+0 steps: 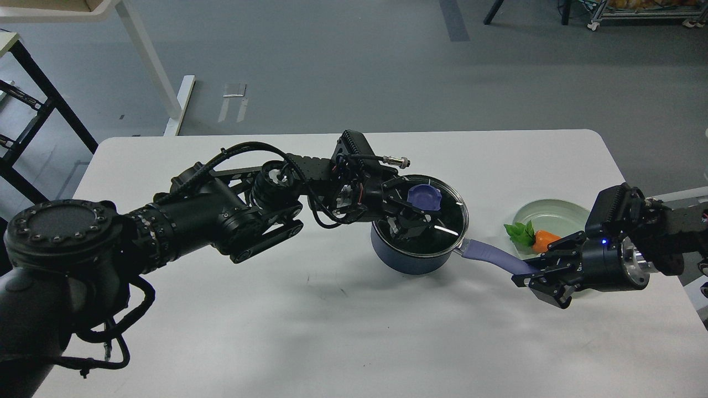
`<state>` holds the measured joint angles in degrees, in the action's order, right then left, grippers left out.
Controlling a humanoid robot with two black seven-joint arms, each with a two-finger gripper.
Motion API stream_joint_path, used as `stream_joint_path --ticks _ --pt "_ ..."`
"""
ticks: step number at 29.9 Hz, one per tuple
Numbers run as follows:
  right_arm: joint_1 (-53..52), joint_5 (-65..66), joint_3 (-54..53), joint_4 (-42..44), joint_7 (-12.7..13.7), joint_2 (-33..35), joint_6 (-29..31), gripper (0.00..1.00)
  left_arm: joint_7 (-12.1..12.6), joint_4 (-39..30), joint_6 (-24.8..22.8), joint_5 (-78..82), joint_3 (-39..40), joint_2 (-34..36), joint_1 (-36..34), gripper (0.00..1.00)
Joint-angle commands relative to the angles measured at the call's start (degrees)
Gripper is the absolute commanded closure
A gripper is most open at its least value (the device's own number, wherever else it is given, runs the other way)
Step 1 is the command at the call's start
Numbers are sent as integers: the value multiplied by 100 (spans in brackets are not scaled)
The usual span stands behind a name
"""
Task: Open pot lid
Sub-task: 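Close the left gripper on the purple knob of the glass lid, then lift the glass lid off the pan and carry it toward the left gripper's side, then lower the glass lid onto the table beside the pan with the left gripper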
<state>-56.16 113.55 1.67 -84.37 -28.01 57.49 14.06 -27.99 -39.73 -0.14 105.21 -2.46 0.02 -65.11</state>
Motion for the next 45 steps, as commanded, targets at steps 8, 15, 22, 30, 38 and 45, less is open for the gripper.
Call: stream_joint_path --ticks 8,15,22,30,38,45 --pt "17 0 0 0 1 87 -43 67 -1 -799 14 -140 35 444 -177 56" --pt "43 0 0 0 1 96 -61 67 -1 -1844 23 -430 35 2000 -362 56" --pt "43 0 0 0 1 96 -61 67 -1 -2873 32 -598 18 3819 -21 55" --pt "35 -9 -9 -9 1 96 -61 67 -1 -3349 479 -598 18 4954 1122 55" --pt "35 -9 -9 -9 1 96 -87 67 -1 -3252 1234 -510 9 5201 2019 54" --pt "35 -9 -9 -9 1 96 -96 67 -1 -2962 2132 -273 0 5280 2529 54"
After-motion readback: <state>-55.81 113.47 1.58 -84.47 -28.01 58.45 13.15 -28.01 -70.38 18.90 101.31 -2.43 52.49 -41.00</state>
